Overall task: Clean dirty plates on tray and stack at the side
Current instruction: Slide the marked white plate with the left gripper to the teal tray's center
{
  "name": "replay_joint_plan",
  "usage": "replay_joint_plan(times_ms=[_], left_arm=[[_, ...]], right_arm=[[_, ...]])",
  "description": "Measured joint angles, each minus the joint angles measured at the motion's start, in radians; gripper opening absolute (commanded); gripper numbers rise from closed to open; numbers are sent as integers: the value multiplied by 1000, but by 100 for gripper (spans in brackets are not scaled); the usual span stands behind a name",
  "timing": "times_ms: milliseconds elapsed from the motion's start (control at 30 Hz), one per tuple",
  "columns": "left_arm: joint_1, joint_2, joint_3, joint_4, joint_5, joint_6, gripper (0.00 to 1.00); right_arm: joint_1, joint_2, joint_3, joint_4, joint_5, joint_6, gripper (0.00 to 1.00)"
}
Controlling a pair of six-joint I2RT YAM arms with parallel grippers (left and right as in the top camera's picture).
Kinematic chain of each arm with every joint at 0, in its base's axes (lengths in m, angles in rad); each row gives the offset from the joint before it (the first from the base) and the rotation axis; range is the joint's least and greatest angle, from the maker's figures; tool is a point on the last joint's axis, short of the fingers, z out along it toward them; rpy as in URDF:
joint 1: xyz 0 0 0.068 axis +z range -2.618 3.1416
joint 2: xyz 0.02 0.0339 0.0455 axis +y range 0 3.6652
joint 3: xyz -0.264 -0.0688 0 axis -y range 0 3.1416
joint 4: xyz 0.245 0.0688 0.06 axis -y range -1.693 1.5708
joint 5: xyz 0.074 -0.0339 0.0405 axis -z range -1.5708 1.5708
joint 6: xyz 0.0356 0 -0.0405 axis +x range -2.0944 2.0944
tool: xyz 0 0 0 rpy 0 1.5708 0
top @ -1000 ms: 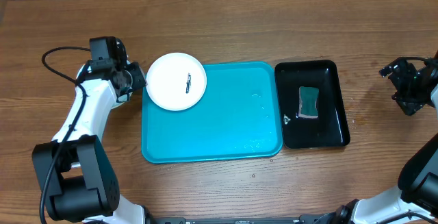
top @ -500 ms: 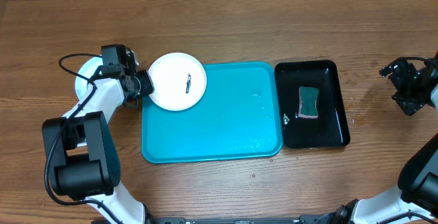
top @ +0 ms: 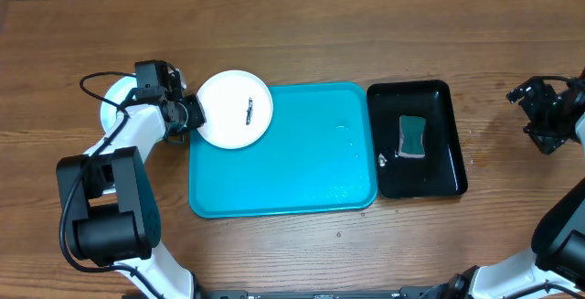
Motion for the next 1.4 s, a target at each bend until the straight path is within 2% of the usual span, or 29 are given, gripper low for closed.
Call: replay_joint_plan(times_ms=[333,600,667,767,833,1000,1100,1167,1333,1400], left_arm=[[-5,0,55,-71,0,0,31],[-5,0,56,-70,-9,3,9],[-5,0,57,-69,-3,4,9],[-6,0,57,-69,1,6,17],[-6,0,63,-77,4,3,18],[-6,-5,86,-106,5,3,6],[-9,-23,93,-116,5,5,4],[-16,-33,94,-120,6,4,5],[-46,-36,96,-141,8,6,21],[-55,-36,96,-148,8,5,23]], right_arm=[[0,0,0,0,0,0,100],[0,0,0,0,0,0,100],[0,0,0,0,0,0,100],[0,0,0,0,0,0,100],[0,0,0,0,0,0,100],[0,0,0,0,0,0,100],[0,0,0,0,0,0,100],[0,0,0,0,0,0,100],[0,0,0,0,0,0,100],[0,0,0,0,0,0,100]])
